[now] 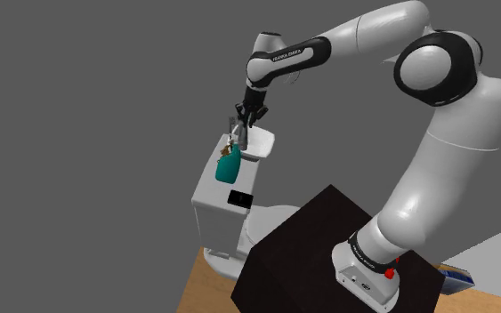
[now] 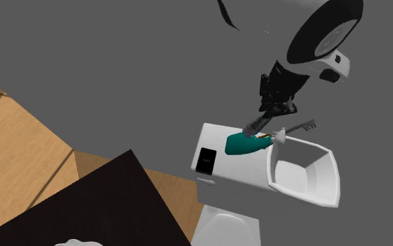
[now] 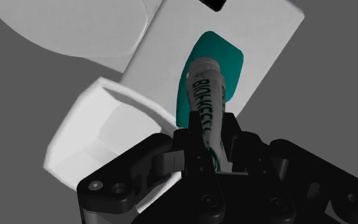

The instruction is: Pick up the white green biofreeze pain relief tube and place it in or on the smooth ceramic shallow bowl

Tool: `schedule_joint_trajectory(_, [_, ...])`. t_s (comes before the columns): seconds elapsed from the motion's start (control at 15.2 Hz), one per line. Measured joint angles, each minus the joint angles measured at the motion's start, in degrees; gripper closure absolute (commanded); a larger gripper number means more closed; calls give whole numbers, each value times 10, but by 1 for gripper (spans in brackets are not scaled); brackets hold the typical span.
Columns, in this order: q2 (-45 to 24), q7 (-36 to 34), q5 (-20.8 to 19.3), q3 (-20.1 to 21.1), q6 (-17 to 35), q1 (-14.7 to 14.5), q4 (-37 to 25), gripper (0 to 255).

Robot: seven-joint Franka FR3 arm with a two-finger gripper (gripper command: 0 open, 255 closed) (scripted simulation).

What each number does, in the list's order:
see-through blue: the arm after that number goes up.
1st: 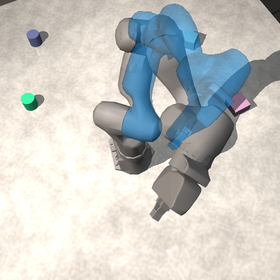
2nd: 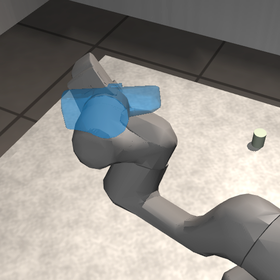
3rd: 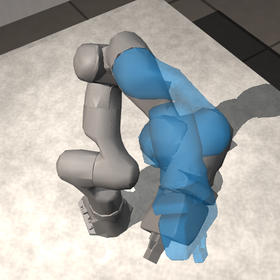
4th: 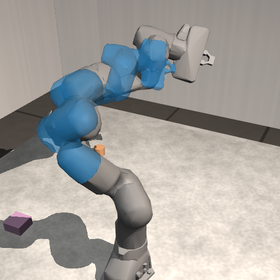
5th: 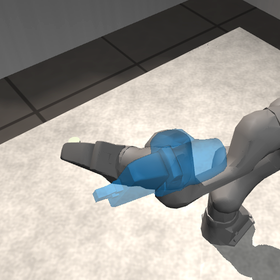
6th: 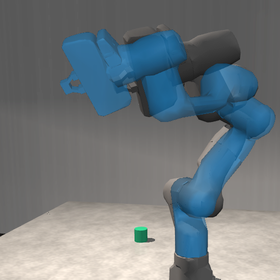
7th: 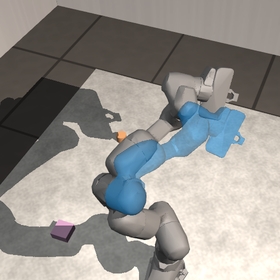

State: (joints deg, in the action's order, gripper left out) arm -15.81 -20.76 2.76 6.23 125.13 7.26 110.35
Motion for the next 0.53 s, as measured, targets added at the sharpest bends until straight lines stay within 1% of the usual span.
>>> schedule_joint_trajectory(0.13, [-13,23,0,-8,-12,15,-24,255])
schedule_joint_trajectory(0.53, [-70,85,1,-30,-68,56,-133,255])
